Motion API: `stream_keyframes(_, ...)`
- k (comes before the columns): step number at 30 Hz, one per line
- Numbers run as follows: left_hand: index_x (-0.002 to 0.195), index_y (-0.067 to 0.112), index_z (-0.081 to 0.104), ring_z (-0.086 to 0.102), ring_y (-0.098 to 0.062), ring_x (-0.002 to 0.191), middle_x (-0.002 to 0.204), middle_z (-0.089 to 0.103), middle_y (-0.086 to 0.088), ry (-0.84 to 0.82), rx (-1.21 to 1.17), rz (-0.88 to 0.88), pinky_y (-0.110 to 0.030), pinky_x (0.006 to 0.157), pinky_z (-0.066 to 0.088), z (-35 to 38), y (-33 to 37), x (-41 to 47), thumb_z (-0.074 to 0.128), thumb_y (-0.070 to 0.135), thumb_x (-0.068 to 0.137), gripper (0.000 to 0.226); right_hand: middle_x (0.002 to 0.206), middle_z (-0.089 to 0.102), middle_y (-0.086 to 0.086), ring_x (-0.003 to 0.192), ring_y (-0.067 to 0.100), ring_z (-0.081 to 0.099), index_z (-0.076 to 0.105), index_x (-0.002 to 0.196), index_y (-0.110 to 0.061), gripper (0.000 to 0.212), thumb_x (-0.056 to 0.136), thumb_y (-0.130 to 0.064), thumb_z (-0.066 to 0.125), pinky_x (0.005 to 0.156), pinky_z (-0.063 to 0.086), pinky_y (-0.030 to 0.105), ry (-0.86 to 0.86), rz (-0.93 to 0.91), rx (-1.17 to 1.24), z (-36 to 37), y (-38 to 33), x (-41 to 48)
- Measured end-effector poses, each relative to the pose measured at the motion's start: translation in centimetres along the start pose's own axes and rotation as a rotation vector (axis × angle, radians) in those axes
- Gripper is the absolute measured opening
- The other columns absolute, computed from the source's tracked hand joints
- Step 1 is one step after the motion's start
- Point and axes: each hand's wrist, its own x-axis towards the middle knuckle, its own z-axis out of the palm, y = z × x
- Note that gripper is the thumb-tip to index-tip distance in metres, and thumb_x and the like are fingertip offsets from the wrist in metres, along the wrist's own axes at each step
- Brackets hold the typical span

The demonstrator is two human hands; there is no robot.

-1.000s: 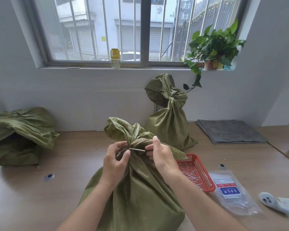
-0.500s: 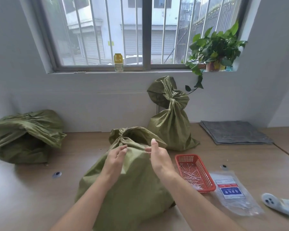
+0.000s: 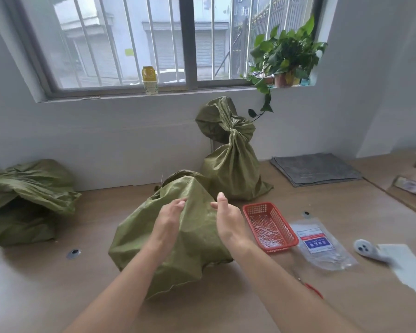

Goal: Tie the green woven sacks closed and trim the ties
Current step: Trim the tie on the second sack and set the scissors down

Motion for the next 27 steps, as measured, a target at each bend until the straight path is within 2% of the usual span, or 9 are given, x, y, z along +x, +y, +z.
stream_keyframes(4,0.14,0.024,0.061,0.046,-0.012,0.131,0.14,0.054,0.009,-0.092,-0.005,-0.037,-0.032,0.109,0.031,1.5,-0.3,-0.1,0.041,0.055,0.085,0.066,0.121,0.073,0.009,0.088,0.012,0.059,0.07,0.122,-0.002,0.068,0.109,-0.052,0.027,0.09,0.044,0.035,0.086,0.004,0.028,-0.5,1.1,-1.2)
stream_keyframes(6,0.139,0.024,0.062,0.048,-0.013,0.129,0.133,0.055,0.011,-0.146,0.013,-0.038,-0.031,0.106,0.032,2.9,-0.6,-0.4,0.04,0.056,0.085,0.065,0.119,0.073,0.01,0.097,0.018,0.064,0.07,0.119,0.0,0.067,0.109,-0.051,0.028,0.096,0.046,0.039,0.143,0.024,0.037,-1.5,2.0,-1.7)
stream_keyframes(8,0.137,0.022,0.063,0.051,-0.013,0.127,0.128,0.058,0.013,-0.2,0.028,-0.037,-0.03,0.104,0.033,4.7,-0.6,-0.9,0.041,0.056,0.086,0.066,0.113,0.073,0.012,0.102,0.023,0.065,0.07,0.115,0.002,0.068,0.109,-0.051,0.029,0.093,0.045,0.039,0.203,0.06,0.028,-2.8,3.2,-2.2)
stream_keyframes(11,0.132,0.022,0.066,0.053,-0.01,0.129,0.131,0.062,0.009,-0.241,0.054,-0.026,-0.034,0.114,0.037,8.0,-1.2,-1.8,0.044,0.063,0.082,0.068,0.102,0.071,0.009,0.107,0.026,0.065,0.072,0.11,0.0,0.064,0.109,-0.049,0.031,0.099,0.047,0.041,0.255,0.105,0.059,-5.4,5.2,-2.7)
stream_keyframes(13,0.129,0.025,0.067,0.052,-0.011,0.131,0.135,0.061,0.004,-0.273,0.06,-0.043,-0.038,0.118,0.036,10.6,-1.6,-2.3,0.044,0.062,0.082,0.064,0.109,0.074,0.014,0.11,0.029,0.066,0.072,0.11,0.004,0.064,0.11,-0.046,0.031,0.1,0.048,0.041,0.281,0.119,0.073,-7.5,6.6,-2.9)
stream_keyframes(17,0.124,0.023,0.065,0.06,-0.016,0.116,0.12,0.067,0.006,-0.356,0.076,-0.103,-0.03,0.103,0.043,16.2,-1.5,-4.0,0.045,0.033,0.106,0.028,0.114,0.075,0.013,0.11,0.028,0.066,0.073,0.109,0.001,0.064,0.109,-0.048,0.032,0.102,0.049,0.042,0.31,0.167,0.065,-12.1,10.6,-2.9)
stream_keyframes(20,0.134,0.017,0.062,0.054,-0.034,0.129,0.134,0.063,-0.017,-0.347,0.061,-0.164,-0.048,0.114,0.037,20.7,-2.3,-5.2,0.048,0.042,0.1,0.044,0.115,0.074,0.006,0.113,0.024,0.064,0.075,0.108,-0.009,0.057,0.109,-0.048,0.034,0.101,0.048,0.036,0.308,0.211,0.064,-15.4,14.2,-2.6)
stream_keyframes(23,0.138,0.022,0.061,0.051,-0.021,0.134,0.139,0.059,0.0,-0.329,0.081,-0.235,-0.046,0.12,0.033,24.9,-3.7,-6.1,0.047,0.05,0.094,0.053,0.119,0.074,0.009,0.115,0.028,0.064,0.075,0.107,-0.011,0.058,0.107,-0.053,0.035,0.103,0.049,0.041,0.285,0.275,0.033,-18.6,17.6,-2.1)
stream_keyframes(27,0.104,0.039,0.064,0.054,-0.014,0.118,0.113,0.062,0.019,-0.313,0.079,-0.311,-0.037,0.108,0.038,29.5,-5.7,-7.0,0.041,0.036,0.107,0.023,0.11,0.075,0.014,0.104,0.033,0.066,0.074,0.101,-0.006,0.058,0.103,-0.051,0.037,0.096,0.051,0.041,0.256,0.308,-0.03,-21.7,21.7,-1.2)
